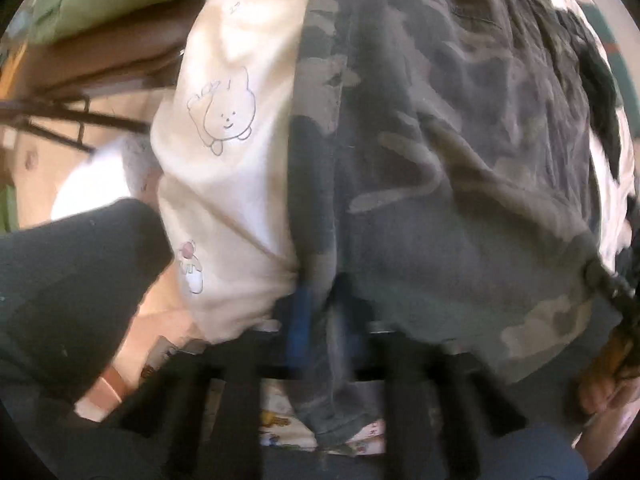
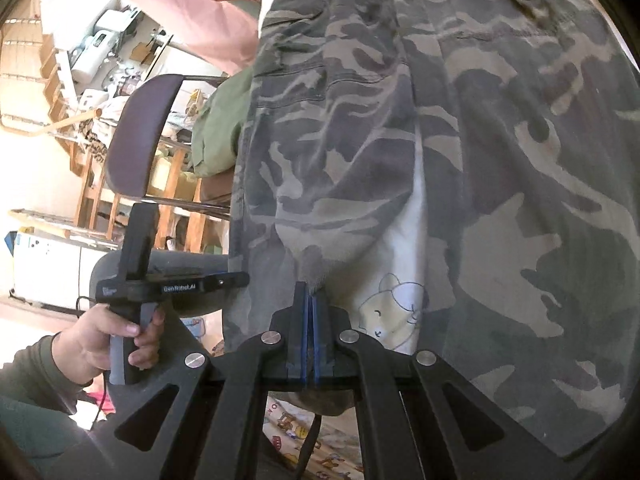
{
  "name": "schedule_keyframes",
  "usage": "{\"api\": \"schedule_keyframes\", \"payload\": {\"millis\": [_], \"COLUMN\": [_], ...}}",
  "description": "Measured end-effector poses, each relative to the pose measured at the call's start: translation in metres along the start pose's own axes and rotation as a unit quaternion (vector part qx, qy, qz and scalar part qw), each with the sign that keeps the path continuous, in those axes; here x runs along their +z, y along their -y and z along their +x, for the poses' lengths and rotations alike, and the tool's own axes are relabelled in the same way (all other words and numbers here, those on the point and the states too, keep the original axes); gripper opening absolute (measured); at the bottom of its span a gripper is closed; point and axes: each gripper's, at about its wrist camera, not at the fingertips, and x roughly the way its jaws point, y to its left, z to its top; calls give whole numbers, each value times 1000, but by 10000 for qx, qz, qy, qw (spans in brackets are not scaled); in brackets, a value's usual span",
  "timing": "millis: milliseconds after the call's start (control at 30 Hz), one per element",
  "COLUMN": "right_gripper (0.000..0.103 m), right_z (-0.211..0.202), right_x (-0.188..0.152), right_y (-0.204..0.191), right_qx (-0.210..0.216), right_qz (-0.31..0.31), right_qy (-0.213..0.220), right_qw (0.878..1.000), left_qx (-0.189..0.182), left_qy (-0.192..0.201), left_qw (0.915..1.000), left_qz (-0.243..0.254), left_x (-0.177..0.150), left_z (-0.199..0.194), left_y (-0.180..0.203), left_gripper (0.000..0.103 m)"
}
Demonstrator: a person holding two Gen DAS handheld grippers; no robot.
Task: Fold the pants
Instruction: 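Lift the hems with both grippers and fold them toward the waistband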
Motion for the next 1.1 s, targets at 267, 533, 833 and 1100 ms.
{"api": "schedule_keyframes", "payload": {"millis": [267, 533, 833, 1100], "right_gripper": [1, 1, 1, 1], "right_z": [-22, -57, -35, 36], "right_x": [7, 81, 259, 353], "right_y": [-21, -45, -40, 1], "right_qx": [371, 352, -859, -2005], "right_qz": [-475, -924, -997, -834], "right_qy": [267, 1180, 1944, 1590], "right_qw": [9978, 9881, 9721, 9631], "left_qx": [-520, -825, -681, 85], "left_qy": [830, 1991, 3009, 2922], "left_qw": [9946, 9754, 9490, 9511], "left_qz": [338, 468, 653, 997], "left_x": [-10, 58, 237, 348], "left_z": [-90, -172, -189, -125], "left_y": [17, 21, 46, 59], "left_gripper": [2, 2, 2, 4]}}
